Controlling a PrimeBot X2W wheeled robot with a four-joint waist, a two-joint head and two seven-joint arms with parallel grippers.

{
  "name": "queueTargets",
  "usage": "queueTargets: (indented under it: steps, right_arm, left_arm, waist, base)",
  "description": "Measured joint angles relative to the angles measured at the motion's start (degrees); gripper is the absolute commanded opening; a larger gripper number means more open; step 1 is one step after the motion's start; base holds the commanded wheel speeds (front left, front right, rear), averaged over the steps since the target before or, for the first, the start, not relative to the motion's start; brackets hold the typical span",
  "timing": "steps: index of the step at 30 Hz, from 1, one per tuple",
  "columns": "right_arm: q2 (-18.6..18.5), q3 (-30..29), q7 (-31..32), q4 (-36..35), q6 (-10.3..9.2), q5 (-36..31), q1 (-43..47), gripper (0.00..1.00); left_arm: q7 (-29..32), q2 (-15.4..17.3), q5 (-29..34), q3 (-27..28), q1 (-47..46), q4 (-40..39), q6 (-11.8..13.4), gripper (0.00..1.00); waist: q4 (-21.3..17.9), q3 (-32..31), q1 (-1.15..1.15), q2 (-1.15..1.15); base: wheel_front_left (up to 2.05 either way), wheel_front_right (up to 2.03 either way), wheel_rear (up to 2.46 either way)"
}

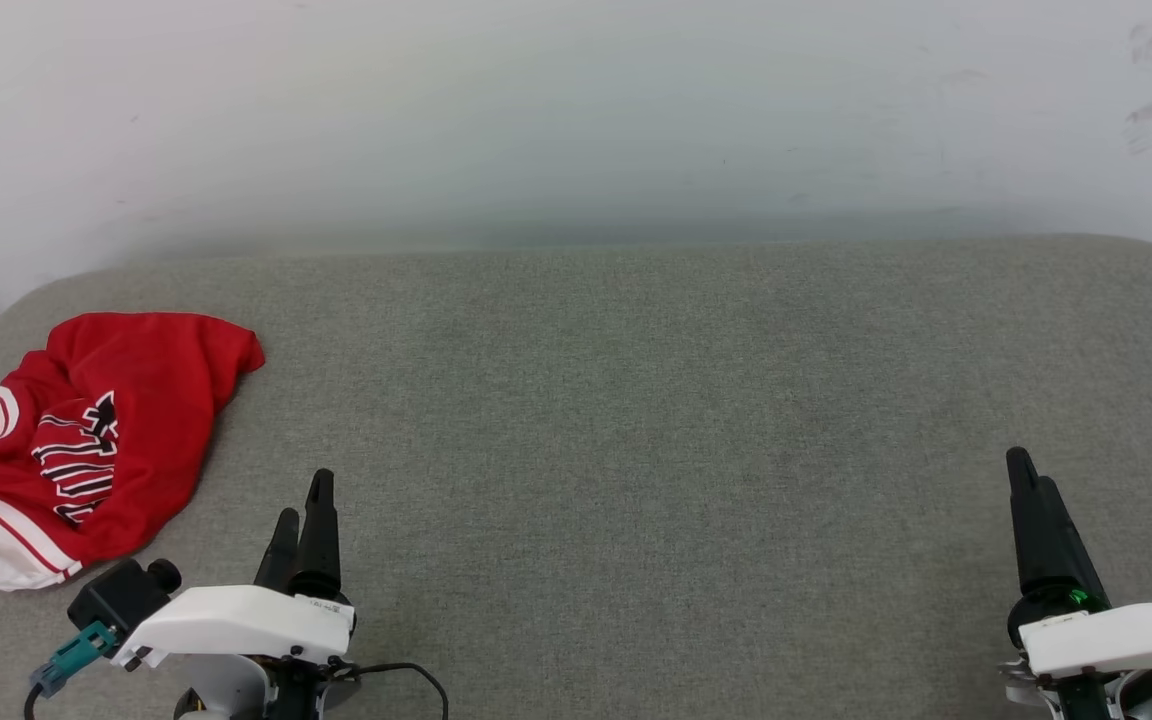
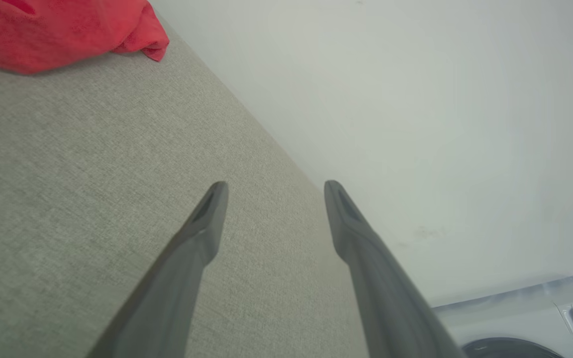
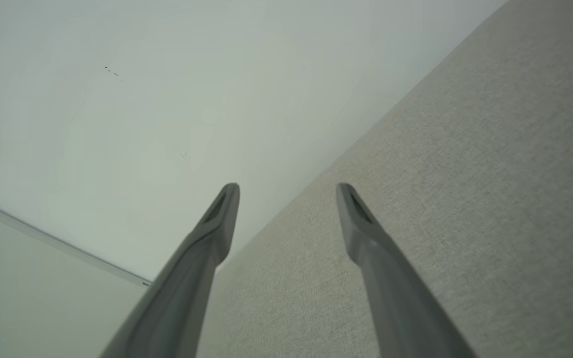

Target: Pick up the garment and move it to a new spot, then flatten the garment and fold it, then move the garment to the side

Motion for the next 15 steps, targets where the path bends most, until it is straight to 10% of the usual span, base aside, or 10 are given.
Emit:
queueTargets:
  steps: [15]
  right_arm:
    - [0.0,2.3,-2.9,-0.3,0.00,-14.0,1.3,1.00]
  left_arm:
    - [-2.8,0.2,13.0,-2.4,0.5,-0.9,3.0,1.00]
  waist:
    - [0.2,0.1,0.00,0.00]
  base:
    - [0.00,0.00,0.00]
